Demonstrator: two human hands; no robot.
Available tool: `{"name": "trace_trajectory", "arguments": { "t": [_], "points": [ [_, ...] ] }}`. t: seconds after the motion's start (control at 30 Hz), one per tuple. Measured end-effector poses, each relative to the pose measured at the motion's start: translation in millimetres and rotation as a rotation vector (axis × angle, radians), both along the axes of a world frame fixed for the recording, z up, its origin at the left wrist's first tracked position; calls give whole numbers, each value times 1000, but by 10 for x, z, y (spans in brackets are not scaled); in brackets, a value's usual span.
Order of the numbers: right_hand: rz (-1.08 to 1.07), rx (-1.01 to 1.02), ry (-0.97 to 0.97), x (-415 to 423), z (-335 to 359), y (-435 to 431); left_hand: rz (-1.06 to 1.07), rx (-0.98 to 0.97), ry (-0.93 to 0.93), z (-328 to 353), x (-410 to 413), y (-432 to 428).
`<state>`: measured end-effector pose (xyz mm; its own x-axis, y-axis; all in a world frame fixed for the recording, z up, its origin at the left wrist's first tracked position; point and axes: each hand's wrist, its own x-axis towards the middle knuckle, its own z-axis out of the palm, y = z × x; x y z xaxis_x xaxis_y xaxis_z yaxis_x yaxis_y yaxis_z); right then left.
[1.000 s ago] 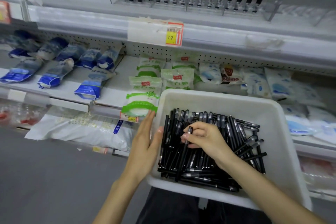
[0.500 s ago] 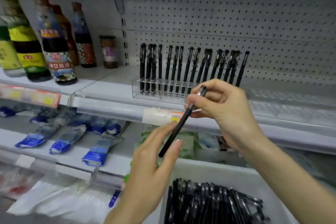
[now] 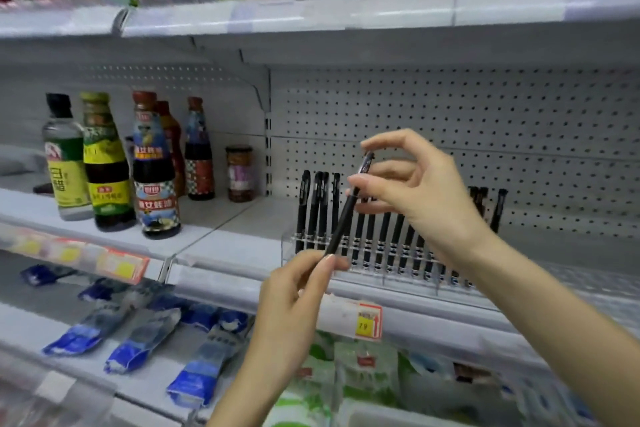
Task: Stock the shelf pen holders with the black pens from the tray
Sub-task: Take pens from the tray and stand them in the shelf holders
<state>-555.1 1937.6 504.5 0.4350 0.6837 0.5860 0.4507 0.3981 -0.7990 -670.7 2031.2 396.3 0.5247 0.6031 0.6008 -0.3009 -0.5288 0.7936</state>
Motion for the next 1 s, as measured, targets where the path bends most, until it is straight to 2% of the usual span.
{"name": "trace_trajectory", "arguments": {
  "t": [0.07,0.17,0.27,0.4,0.6,0.87,1.0],
  "points": [
    [-75,15,-39,84,29,102,92,69,8,-43,69,157],
    [-272,46,-171,241,27,250,263,138,113,-145,184,458],
    [-414,19,-295,348,-70,384,317,200,227,-288,283,681],
    [-449,13,-344,399,-180,516,358,264,358,-474,361,789],
    [-495,56,-347,421,-137,580,367,296,379,-540,401,859],
    [-491,-158,-473,442,-289,634,388,322,412,-581,425,903],
    [-509,-178,-548,439,-328,681,399,320,426,-590,432,909]
  ]
}}
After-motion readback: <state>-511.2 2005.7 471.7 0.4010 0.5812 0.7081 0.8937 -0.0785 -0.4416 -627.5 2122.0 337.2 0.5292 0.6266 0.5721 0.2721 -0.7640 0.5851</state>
